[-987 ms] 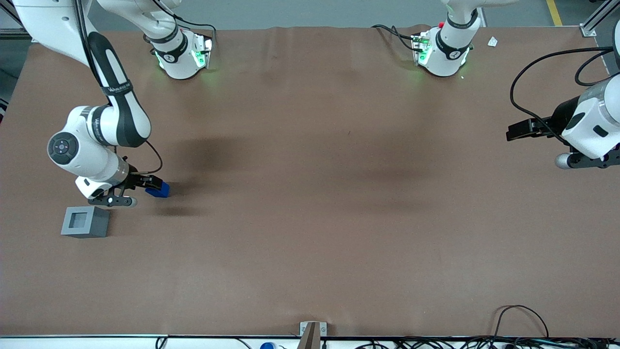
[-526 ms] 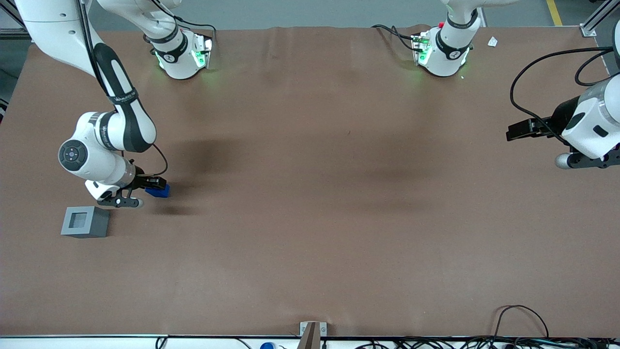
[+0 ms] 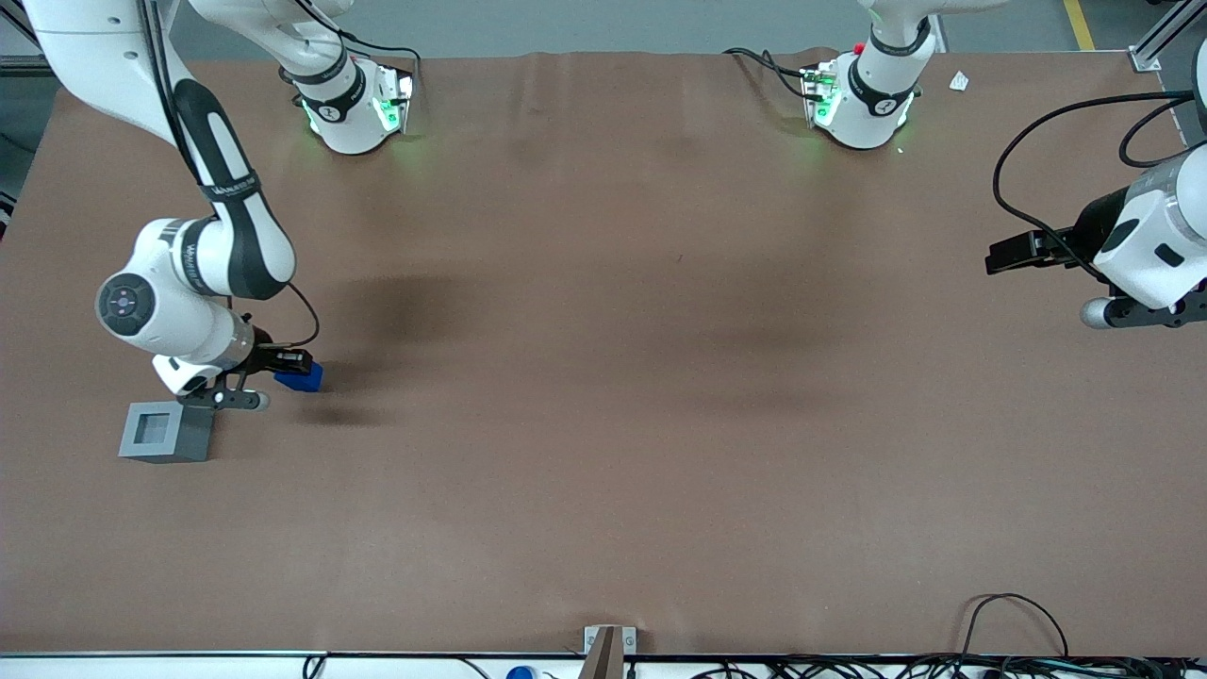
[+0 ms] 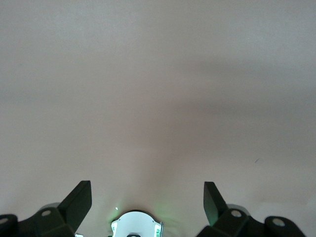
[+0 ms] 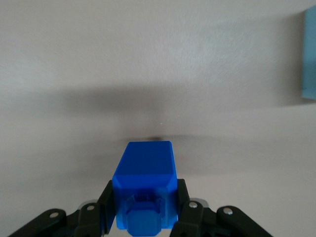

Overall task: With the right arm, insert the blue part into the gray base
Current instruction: 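Carry the blue block over the gray base's opening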

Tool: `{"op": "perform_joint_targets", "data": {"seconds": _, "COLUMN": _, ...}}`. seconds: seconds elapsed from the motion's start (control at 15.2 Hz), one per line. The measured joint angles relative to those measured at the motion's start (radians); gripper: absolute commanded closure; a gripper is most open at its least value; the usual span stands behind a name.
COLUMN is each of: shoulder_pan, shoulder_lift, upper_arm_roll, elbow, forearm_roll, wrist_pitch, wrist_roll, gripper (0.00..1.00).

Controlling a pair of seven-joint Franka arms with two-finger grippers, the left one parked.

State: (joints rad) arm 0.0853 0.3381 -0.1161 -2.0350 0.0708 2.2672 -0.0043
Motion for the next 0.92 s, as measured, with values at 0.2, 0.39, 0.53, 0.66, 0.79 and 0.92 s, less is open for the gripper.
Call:
{"op": "perform_joint_targets", "data": {"seconds": 0.2, "shoulder_pan": -0.029, "shoulder_lift": -0.03, "upper_arm_roll": -0.007, "elbow": 0.162, "forearm_roll": 0.001, "wrist_pitch": -0.206, "wrist_roll": -0.001, "gripper": 0.93}}
{"op": "perform_joint_targets", "data": {"seconds": 0.39, "shoulder_pan": -0.073, "shoulder_lift": -0.037, "upper_arm_roll": -0.011, "elbow": 0.257, "forearm_roll": 0.0, "wrist_pitch": -0.279, "wrist_roll": -0.031, "gripper": 0.95}}
{"op": "perform_joint_targets", "data": {"seconds": 0.53, "shoulder_pan": -0.106, "shoulder_lift": -0.033, "upper_arm_roll": -0.012, "elbow": 0.307, "forearm_roll": 0.0, "wrist_pitch": -0.284, "wrist_roll": -0.071, "gripper": 0.95}}
{"op": "perform_joint_targets", "data": {"seconds": 0.66, "shoulder_pan": -0.136, "shoulder_lift": -0.009, "upper_arm_roll": -0.013, "elbow": 0.357, "forearm_roll": -0.001, "wrist_pitch": -0.295, "wrist_roll": -0.09, "gripper": 0.95}}
{"op": "perform_joint_targets", "data": {"seconds": 0.79, "shoulder_pan": -0.16, "shoulder_lift": 0.042, "upper_arm_roll": -0.013, "elbow": 0.415, "forearm_roll": -0.018, "wrist_pitch": -0.296, "wrist_roll": -0.124, "gripper": 0.96}}
{"op": "perform_joint_targets", "data": {"seconds": 0.92, "shoulder_pan": -0.19, "shoulder_lift": 0.109, "upper_arm_roll": -0.013, "elbow": 0.481, "forearm_roll": -0.02, "wrist_pitch": -0.3, "wrist_roll": -0.175, "gripper": 0.96}}
